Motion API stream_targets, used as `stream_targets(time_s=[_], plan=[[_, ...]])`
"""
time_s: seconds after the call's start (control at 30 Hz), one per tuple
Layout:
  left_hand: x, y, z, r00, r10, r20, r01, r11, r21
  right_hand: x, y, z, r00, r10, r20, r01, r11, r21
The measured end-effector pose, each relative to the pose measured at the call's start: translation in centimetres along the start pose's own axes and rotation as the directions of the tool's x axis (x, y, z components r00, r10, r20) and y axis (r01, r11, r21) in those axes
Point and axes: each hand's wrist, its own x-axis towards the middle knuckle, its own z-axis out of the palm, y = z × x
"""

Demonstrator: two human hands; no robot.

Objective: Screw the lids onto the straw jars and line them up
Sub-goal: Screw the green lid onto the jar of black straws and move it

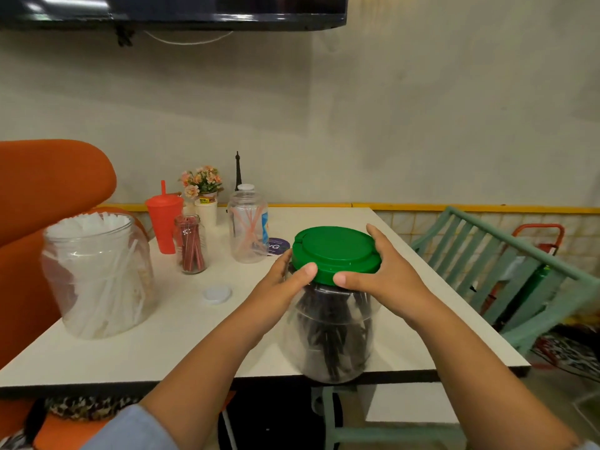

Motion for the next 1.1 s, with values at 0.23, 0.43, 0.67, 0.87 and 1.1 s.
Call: stream_targets(time_s=[0.23, 0.43, 0.67, 0.87, 1.1], plan=[[3.0, 2.6, 4.0, 0.995, -0.03, -0.095, 0.031, 0.999, 0.014, -0.8, 2.1, -3.8, 0.995, 0.058, -0.081, -0.056, 0.998, 0.027], [7.2, 3.5, 8.1, 0.991, -0.132, -0.033, 0.133, 0.991, 0.023, 1.1, 4.6, -8.0, 0.989, 0.086, -0.117, -0.083, 0.996, 0.023], [15.1, 3.8, 11.4, 0.984, -0.161, -0.079, 0.161, 0.987, 0.001, 7.6, 8.1, -12.5, 0.991, 0.134, -0.013, -0.134, 0.99, -0.045], [24.3, 3.8, 12.9, 0.981, -0.184, -0.064, 0.186, 0.982, 0.036, 16.0, 12.2, -15.5, 0.986, 0.156, 0.054, -0.15, 0.984, -0.092], [36.3, 3.2, 12.4, 0.972, -0.229, -0.053, 0.233, 0.97, 0.067, 26.8, 15.1, -17.2, 0.971, 0.212, 0.106, -0.19, 0.964, -0.188]])
